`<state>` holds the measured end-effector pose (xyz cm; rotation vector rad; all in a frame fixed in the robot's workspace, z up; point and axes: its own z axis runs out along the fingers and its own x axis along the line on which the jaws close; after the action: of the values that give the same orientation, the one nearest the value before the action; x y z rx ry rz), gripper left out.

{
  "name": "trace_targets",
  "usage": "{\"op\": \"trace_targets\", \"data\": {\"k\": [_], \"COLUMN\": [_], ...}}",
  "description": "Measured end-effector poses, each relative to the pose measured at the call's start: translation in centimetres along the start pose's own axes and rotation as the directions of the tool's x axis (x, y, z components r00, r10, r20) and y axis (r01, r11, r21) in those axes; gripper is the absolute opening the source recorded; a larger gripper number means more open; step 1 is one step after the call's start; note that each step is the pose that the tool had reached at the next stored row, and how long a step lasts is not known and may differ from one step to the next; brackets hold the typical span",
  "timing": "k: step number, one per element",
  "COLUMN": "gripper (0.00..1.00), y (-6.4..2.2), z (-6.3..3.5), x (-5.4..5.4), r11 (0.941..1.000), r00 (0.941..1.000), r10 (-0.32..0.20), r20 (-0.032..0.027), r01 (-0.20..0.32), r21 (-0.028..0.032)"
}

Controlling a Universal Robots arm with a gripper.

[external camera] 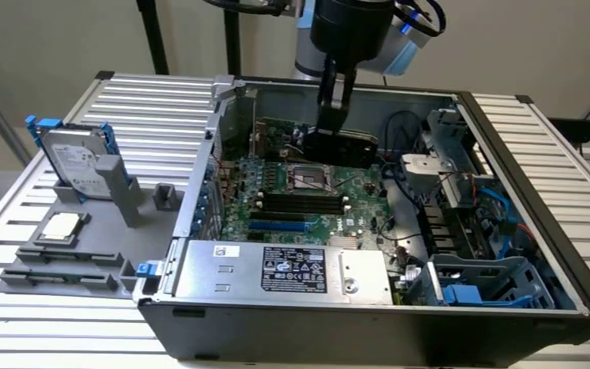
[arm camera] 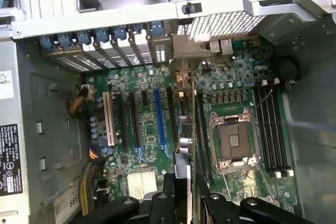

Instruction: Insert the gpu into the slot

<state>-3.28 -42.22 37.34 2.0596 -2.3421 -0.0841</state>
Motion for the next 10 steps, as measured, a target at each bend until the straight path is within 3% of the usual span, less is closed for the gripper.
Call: {"op": "trace_targets", "data": {"k": [4, 10], "gripper": [0.26, 0.26], "y": [-0.01, 0.2], "z": [0.65, 1.74], "x": [0.0, 0.9], "r11": [0.9979, 0.9963], "r00": [0.9979, 0.9963], "r10": [-0.065, -0.086], "r20": [-0.0008, 0.0093], "r01": [0.065, 0.086], "r21": [-0.0016, -0.0025]}}
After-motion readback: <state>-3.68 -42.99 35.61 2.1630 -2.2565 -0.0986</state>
